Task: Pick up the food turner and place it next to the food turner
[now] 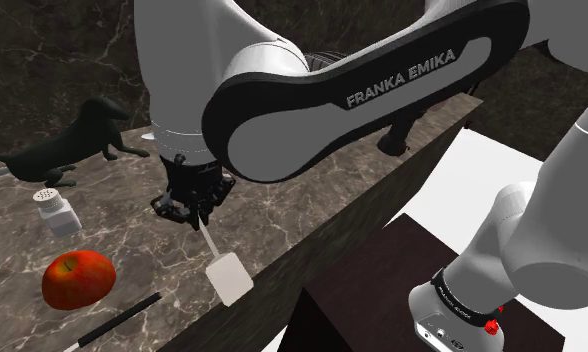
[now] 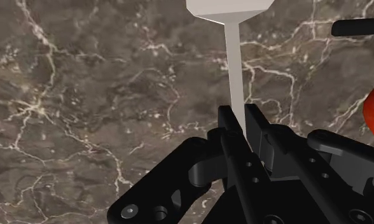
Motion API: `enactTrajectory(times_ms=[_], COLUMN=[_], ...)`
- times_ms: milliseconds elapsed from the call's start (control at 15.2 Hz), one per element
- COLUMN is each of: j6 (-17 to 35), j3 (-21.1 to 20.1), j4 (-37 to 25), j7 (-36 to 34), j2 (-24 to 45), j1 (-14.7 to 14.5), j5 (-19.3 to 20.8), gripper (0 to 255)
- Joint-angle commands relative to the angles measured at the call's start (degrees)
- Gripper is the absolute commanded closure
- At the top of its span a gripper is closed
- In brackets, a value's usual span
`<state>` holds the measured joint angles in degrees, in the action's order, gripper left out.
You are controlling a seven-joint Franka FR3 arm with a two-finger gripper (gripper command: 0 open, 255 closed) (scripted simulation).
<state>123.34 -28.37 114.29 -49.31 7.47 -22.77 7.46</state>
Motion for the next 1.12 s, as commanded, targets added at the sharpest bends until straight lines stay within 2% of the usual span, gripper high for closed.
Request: enactTrajectory(times_ms=[0, 594, 1056], j6=[1.32, 7.40, 7.38], j3=[0.08, 0.72, 0.72], j4=[0.75, 3.72, 3.71], j7=[-0.37, -2.47, -2.46], j2=[0.66, 4.34, 4.34], j1=[-0.07, -0.62, -0.62], j5=[0.48, 3.28, 3.28], gripper=[255, 255, 255])
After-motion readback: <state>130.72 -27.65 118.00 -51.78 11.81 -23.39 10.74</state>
